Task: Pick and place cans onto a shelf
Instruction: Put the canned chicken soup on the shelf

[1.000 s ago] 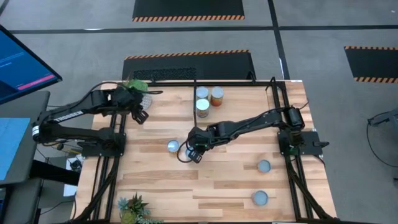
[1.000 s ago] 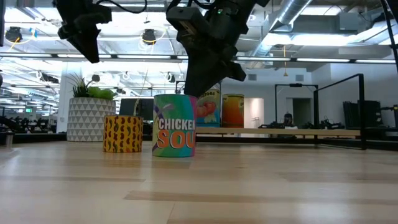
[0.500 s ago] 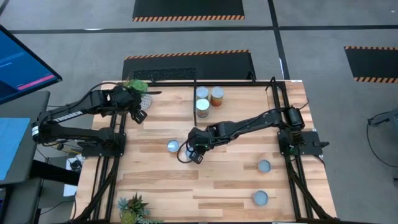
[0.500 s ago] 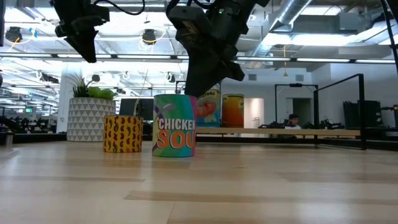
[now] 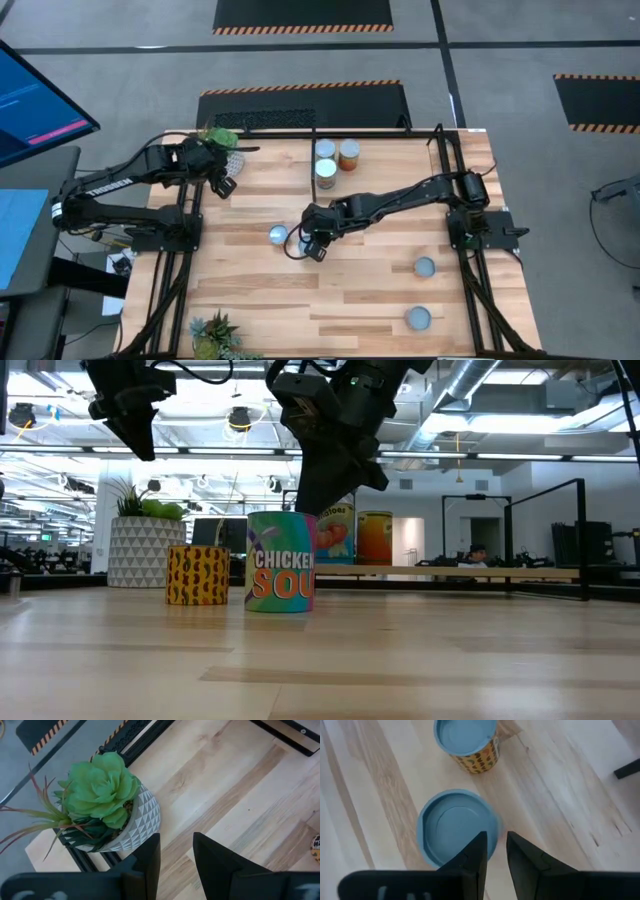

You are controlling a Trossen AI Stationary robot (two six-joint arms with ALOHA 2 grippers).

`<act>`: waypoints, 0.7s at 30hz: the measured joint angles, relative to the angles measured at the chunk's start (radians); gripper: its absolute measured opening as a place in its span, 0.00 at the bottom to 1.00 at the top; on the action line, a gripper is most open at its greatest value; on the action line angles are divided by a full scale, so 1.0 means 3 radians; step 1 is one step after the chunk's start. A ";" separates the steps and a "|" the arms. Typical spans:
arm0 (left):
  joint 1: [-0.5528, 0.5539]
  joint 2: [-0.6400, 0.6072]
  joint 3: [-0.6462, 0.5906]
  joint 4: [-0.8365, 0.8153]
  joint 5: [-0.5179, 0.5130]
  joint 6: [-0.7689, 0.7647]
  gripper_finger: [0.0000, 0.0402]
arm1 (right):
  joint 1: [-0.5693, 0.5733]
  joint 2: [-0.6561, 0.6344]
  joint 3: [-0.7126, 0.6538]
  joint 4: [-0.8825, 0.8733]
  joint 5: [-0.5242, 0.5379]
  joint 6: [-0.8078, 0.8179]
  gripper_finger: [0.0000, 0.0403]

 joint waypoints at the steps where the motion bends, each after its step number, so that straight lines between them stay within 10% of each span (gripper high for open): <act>1: 0.0000 0.0000 0.0000 0.0000 0.0000 0.0000 0.26 | 0.0000 0.0000 0.0000 0.0004 -0.0001 -0.0033 0.24; 21: -0.0001 0.0001 0.0000 0.0003 0.0001 -0.0006 0.26 | -0.0040 0.0173 0.0003 0.0255 -0.0095 -0.0120 0.23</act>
